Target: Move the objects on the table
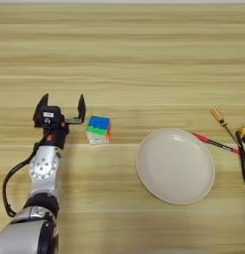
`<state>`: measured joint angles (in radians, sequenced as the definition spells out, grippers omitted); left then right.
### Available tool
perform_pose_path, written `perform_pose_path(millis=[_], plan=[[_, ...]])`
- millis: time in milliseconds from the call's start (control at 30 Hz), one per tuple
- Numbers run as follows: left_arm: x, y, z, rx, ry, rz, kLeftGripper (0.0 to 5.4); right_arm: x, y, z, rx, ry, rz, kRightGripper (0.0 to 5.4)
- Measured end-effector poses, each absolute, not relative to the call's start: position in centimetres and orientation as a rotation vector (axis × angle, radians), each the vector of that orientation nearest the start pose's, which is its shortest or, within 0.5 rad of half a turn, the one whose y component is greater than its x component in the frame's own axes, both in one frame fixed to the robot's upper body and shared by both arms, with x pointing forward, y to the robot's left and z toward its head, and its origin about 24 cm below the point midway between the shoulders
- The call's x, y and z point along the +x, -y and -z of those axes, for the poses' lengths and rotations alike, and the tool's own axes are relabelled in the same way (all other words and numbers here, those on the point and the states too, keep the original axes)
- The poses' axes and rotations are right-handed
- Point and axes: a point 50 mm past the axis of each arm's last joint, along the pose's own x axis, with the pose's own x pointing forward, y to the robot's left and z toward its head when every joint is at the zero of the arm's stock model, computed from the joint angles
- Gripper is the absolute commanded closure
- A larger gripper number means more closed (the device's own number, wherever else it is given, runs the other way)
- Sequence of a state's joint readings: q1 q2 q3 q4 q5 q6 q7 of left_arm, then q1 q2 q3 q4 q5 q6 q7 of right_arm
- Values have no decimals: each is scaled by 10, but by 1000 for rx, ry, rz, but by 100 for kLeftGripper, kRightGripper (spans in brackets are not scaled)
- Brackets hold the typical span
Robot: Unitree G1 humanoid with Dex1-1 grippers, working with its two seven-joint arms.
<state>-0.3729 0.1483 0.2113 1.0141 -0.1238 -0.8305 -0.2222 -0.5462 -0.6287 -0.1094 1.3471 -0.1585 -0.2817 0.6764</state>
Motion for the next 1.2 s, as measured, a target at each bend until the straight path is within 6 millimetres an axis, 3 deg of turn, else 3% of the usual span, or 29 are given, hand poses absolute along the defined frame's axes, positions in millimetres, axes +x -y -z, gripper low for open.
perform_pose_path(millis=[367, 733, 1033, 1200], plan=[[286, -207, -4, 25, 204, -2, 0, 276, 310, 2, -339, -638, -595, 172], [286, -206, -4, 24, 204, -2, 0, 280, 283, 0, -414, -579, -834, 172], [286, -204, -3, 18, 203, 0, 0, 279, 279, 3, -493, -576, -860, 172], [286, -204, -3, 18, 203, 0, 0, 278, 279, 6, -507, -592, -854, 112]])
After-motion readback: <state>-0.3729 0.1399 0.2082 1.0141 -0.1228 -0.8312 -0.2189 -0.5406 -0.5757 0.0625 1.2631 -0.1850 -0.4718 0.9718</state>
